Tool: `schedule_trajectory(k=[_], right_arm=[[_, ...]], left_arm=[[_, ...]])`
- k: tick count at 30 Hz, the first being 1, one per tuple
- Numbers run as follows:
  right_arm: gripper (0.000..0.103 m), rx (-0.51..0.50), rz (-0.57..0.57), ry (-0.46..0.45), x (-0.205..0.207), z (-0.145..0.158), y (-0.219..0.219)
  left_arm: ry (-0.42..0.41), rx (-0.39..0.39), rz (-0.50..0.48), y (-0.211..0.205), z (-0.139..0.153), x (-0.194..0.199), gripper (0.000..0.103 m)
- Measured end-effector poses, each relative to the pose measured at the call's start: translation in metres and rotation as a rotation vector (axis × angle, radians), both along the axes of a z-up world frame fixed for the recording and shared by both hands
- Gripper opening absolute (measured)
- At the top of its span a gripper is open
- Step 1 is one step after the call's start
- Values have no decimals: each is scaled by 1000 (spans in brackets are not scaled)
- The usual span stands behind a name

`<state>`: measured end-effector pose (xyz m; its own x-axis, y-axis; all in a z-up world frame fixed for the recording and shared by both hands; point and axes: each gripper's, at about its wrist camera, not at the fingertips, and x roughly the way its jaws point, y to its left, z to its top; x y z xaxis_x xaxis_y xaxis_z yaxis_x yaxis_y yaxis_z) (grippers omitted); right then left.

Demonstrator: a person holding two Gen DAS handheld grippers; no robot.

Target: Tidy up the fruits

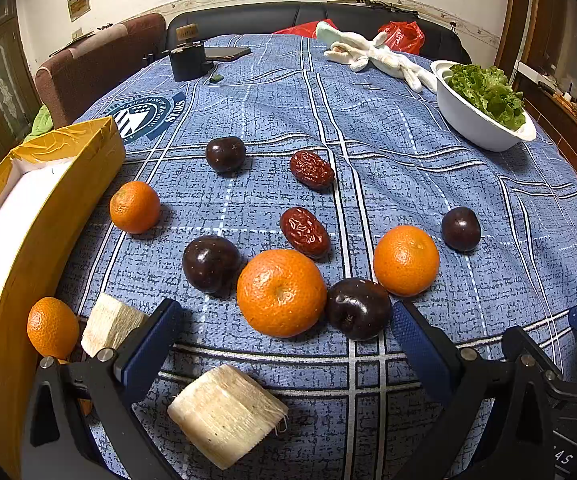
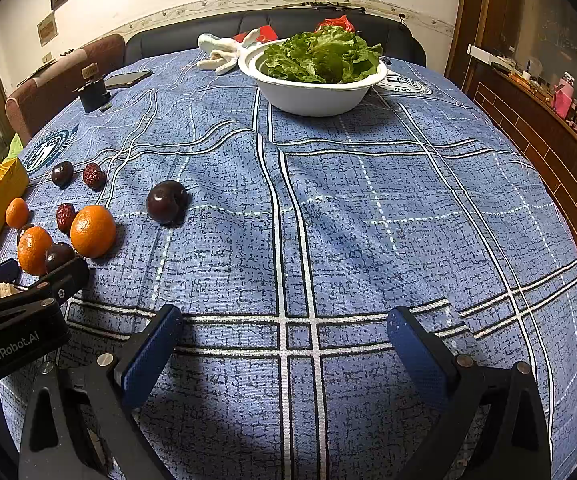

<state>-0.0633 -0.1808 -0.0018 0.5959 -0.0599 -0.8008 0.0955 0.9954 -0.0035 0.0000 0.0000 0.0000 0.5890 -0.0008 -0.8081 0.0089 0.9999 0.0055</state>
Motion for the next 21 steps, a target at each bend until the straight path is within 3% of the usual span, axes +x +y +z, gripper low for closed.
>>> schedule_trajectory(k=[18,21], right_arm=[[103,0,0,0,0,0,0],[103,9,3,10,0,0,-1]], left_arm=[[1,-1,9,-1,0,0,103],[31,2,3,-2,1,1,103]])
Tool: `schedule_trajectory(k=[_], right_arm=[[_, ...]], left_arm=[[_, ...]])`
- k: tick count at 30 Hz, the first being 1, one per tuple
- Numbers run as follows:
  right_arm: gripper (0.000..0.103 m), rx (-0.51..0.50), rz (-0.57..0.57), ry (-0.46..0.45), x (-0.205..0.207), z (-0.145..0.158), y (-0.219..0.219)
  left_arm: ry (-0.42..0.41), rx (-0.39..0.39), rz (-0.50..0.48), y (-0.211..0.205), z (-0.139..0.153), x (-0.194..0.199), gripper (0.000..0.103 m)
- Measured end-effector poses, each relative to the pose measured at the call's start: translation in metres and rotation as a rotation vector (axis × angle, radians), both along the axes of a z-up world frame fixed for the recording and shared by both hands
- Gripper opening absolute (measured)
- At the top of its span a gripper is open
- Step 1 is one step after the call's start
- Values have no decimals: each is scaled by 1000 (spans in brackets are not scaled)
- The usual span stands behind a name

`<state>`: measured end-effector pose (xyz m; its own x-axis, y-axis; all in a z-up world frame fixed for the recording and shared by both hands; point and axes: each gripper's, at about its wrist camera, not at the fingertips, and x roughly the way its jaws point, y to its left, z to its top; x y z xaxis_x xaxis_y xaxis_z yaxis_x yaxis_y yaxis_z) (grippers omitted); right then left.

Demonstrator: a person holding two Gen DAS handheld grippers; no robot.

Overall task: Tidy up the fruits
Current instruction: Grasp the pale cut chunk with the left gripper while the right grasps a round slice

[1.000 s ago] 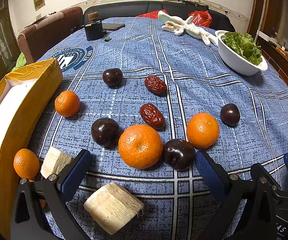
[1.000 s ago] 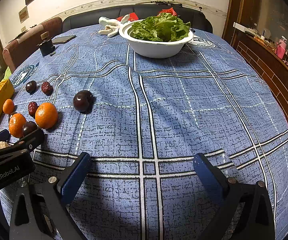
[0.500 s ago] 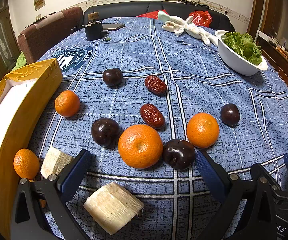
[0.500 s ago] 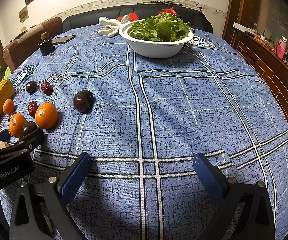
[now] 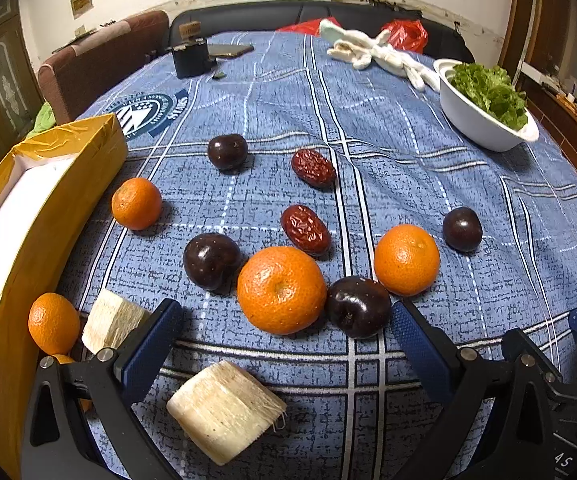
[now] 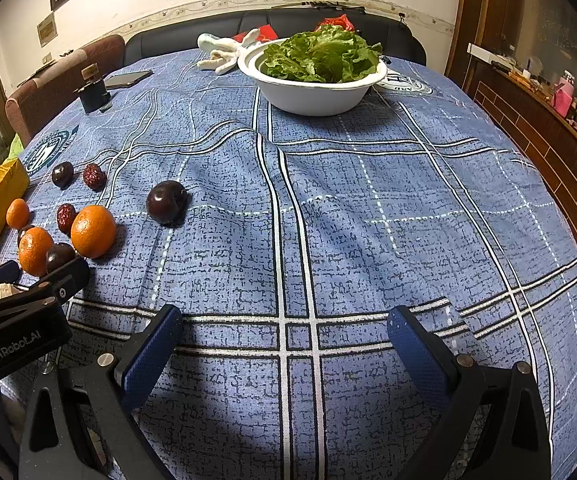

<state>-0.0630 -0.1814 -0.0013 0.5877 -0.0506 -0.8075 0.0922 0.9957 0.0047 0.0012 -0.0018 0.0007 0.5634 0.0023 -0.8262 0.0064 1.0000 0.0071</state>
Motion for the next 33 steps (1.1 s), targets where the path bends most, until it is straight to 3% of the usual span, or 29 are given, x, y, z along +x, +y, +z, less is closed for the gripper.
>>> schedule_trajectory(k=[2,7,10,11,13,14,17,18,19,20,22,24,26,33], right_arm=[[103,10,0,55,-1,1,-2],[103,7,-8,74,-1,1,2],[103,2,-9,66,-1,1,2],[100,1,-13,64,-2,1,2],[90,1,-17,42,-9,7,1],[89,4,-13,4,-17,15,2],[90,5,19,-137,-45,45,10],[92,0,36,-192,-55,54,15],[101,-2,66,-256,-67,63,22],[103,8,102,-302,-76,68,28],[103,22,184,-263,-80,68,45],[93,48,259,-154,-75,58,61],[80,63,305,-76,-71,43,74],[77,69,338,22,-78,18,78]], left_arm=[[36,-1,-24,3,2,4,103],[67,-6,-94,5,1,9,103],[78,-104,-124,15,11,-6,92],[54,-146,-134,22,20,-12,86],[-20,-157,-140,32,39,-26,86],[-99,-153,-150,40,57,-39,86],[-269,-125,-147,61,94,-70,87],[-334,-130,-142,74,108,-83,97],[-361,-145,-131,84,115,-90,103],[-378,-173,-120,94,118,-94,103],[-344,-207,-91,109,115,-91,103],[-262,-188,-63,115,102,-83,103],[-229,-186,-106,112,87,-84,99],[-112,-173,-267,76,46,-75,82]])
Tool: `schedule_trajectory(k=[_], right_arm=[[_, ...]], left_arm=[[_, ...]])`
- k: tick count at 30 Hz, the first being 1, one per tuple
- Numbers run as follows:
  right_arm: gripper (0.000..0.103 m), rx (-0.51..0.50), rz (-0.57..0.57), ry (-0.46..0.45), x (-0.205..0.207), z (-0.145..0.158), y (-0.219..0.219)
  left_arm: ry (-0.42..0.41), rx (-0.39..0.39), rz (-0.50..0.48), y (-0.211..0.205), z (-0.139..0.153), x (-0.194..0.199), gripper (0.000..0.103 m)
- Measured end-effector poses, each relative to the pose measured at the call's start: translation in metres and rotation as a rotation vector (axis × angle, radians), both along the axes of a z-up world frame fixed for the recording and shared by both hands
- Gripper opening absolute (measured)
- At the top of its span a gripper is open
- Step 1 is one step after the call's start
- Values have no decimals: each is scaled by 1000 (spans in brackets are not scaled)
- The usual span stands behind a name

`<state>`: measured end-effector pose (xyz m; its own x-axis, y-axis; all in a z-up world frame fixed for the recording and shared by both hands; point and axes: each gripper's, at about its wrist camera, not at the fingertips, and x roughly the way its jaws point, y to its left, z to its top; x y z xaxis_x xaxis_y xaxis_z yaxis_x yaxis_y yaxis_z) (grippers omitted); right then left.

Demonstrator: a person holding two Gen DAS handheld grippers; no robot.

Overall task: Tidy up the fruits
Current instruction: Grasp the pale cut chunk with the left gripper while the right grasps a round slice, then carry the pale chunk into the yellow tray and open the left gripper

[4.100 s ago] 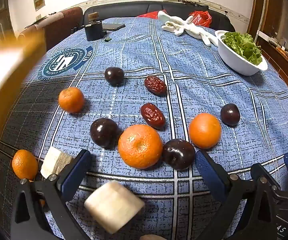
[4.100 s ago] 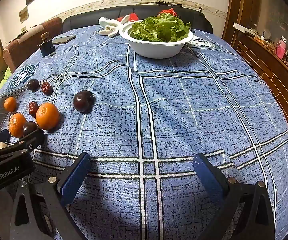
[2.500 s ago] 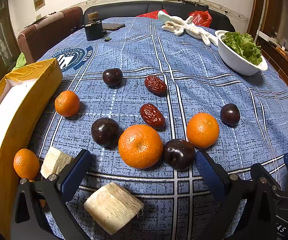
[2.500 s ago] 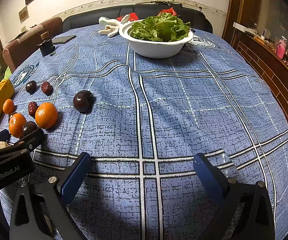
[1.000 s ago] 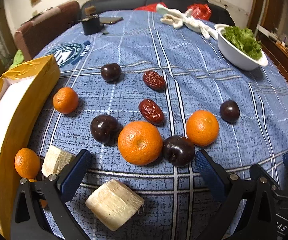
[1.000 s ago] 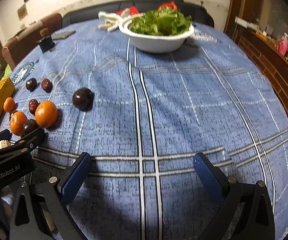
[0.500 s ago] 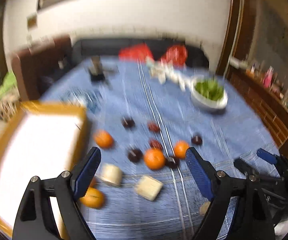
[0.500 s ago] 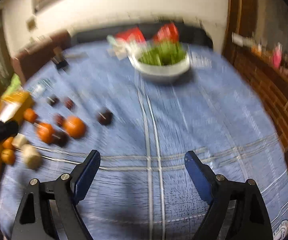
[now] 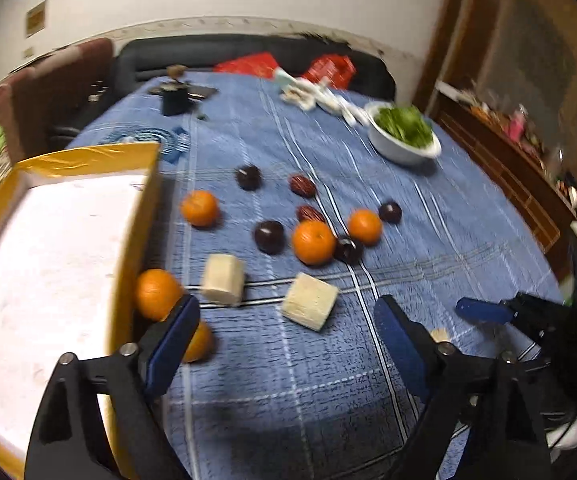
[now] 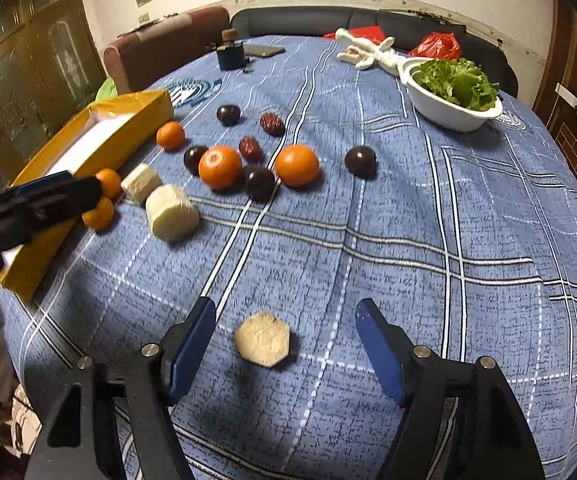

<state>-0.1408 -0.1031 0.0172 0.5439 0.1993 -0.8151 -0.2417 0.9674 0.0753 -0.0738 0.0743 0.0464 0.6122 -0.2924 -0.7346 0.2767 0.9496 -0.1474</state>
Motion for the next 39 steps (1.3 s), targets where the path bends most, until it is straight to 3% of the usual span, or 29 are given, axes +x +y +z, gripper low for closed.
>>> schedule_trajectory(k=[3,7,8,9,11,14,20,25,31,34,39], right_arm=[[73,-18,4,25,1,-7,-1],[71,-30,12,37,1,-11,-2],[70,-31,16,38,2,-11,-1],[70,-30,20,40,1,-11,0],[57,-39,25,34,-1,-11,1],[33,-29,36,27,-5,-9,2],[33,-3,46,14,-12,-1,7],[33,28,74,-38,-20,18,19],[33,92,190,-78,-18,52,67],[33,144,279,-71,-14,62,109],[33,179,405,-61,-10,63,183]], left_arm=[[36,35,-47,-15,-12,11,72],[21,132,-97,-37,-23,19,72],[24,149,-109,-40,-26,20,67],[36,167,-121,-43,-30,21,50],[47,217,-103,-45,-34,22,35],[62,135,-84,-31,-29,22,34],[32,4,-13,3,-5,4,34],[-9,-96,95,57,22,-18,34],[-45,-79,318,141,35,-27,34],[-25,-50,446,183,27,-29,34],[22,-19,552,224,9,-31,34]])
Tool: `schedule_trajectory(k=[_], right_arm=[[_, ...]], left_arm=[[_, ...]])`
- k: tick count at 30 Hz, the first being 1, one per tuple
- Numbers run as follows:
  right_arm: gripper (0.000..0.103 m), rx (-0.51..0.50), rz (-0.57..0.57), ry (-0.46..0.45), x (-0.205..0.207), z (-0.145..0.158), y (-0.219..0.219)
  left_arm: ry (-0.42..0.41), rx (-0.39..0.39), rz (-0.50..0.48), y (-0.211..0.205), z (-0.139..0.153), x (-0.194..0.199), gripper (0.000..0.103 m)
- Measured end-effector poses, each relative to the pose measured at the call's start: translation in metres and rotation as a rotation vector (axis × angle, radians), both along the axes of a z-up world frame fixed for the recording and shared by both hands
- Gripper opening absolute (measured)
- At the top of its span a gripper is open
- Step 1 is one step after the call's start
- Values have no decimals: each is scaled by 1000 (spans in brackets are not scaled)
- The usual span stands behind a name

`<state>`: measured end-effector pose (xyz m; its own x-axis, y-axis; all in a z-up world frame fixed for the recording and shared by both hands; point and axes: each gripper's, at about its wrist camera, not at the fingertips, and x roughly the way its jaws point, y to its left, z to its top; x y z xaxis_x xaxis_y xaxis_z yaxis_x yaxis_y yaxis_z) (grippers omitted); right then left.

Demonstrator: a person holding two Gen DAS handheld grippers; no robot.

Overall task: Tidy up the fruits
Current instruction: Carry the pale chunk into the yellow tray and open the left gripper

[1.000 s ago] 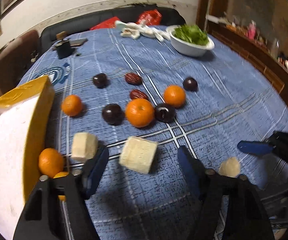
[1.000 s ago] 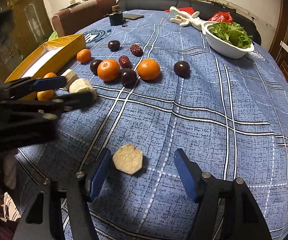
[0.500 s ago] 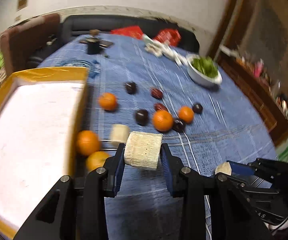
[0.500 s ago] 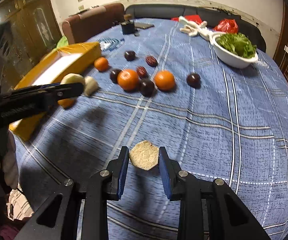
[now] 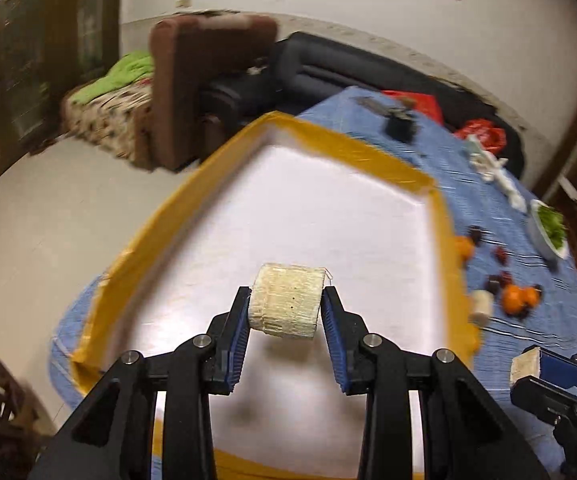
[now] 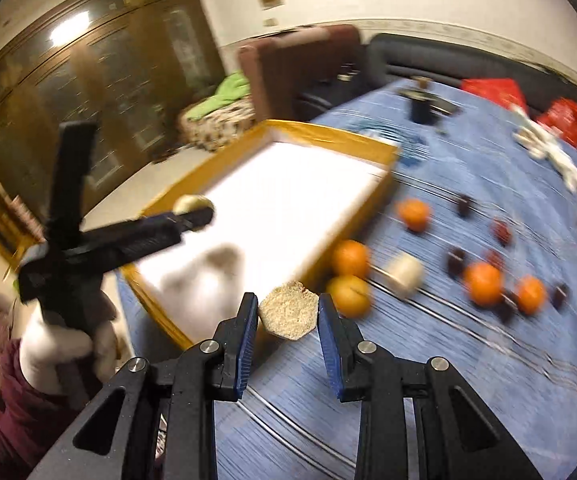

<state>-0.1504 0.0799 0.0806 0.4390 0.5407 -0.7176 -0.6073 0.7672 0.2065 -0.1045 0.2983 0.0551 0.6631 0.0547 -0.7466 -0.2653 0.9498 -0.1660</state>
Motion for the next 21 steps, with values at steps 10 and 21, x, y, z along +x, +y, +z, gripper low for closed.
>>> schedule_trajectory(k=[10,21], right_arm=[[34,-75,96,67,23,-40,102],[69,12,42,6,20,-13,67]], left_arm=[[-9,-20,64,32,-4,-15,55],[-92,-31,54,12,27,-22,74]])
